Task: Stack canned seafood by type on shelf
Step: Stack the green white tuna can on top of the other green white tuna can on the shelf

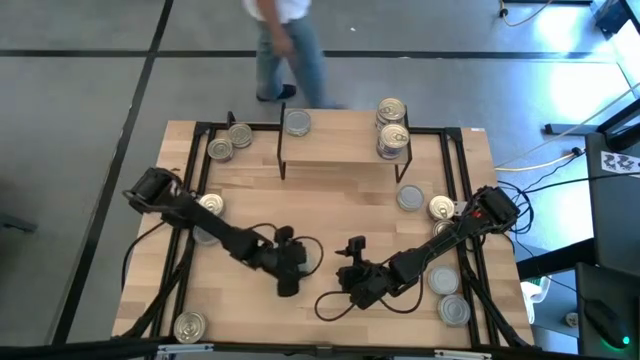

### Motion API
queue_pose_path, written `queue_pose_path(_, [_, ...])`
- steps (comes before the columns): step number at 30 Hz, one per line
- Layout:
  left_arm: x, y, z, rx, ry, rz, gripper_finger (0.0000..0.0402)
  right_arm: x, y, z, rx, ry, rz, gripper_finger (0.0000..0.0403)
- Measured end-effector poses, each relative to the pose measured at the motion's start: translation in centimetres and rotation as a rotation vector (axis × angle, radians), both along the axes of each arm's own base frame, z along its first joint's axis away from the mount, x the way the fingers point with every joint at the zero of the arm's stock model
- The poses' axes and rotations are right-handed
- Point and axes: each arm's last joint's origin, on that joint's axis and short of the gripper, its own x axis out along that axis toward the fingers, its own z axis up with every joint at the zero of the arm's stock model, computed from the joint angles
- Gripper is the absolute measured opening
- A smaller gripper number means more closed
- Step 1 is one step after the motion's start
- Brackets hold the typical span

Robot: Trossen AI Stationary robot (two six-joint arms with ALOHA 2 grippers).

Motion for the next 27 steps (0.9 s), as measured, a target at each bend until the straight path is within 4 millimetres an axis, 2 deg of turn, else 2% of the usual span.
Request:
queue_pose_path(6, [2.1, 1.2, 0.2, -0.023, -0.118, 0.008, 0.0260, -1.0, 0.4, 1.6, 0.009, -0.009, 0.021, 0.0310])
queue_pose_path(8, [2.3, 1.1, 1.2, -0.029, -0.116, 0.004, 0.0260, -1.5, 0.6, 2.3, 0.013, -0.015, 0.032, 0.0310])
queue_pose_path(10, [2.4, 0.8, 3.1, -0.033, -0.142, -0.010, 0.0260, -1.9, 0.9, 3.0, 0.014, -0.024, 0.043, 0.0310])
queue_pose_path(12, [1.8, 0.4, 4.7, -0.013, -0.152, -0.033, 0.0260, -1.9, 1.0, 3.3, 0.024, -0.043, 0.049, 0.0310])
queue_pose_path(14, [1.0, 0.3, 5.1, 0.023, -0.125, -0.035, 0.0260, -1.9, 1.0, 3.4, 0.029, -0.046, 0.052, 0.0310])
queue_pose_path(18, [-0.1, 0.1, 4.2, 0.073, -0.086, -0.054, 0.0260, -1.4, 1.0, 2.7, 0.037, -0.050, 0.043, 0.0310])
queue_pose_path(22, [-0.8, 0.5, 2.4, 0.052, -0.089, -0.087, 0.0260, -0.9, 1.2, 1.6, 0.070, -0.025, 0.064, 0.0310])
queue_pose_path(27, [-1.1, 0.6, 1.7, 0.022, -0.158, -0.136, 0.0260, -0.6, 1.3, 0.3, 0.086, 0.020, 0.077, 0.0310])
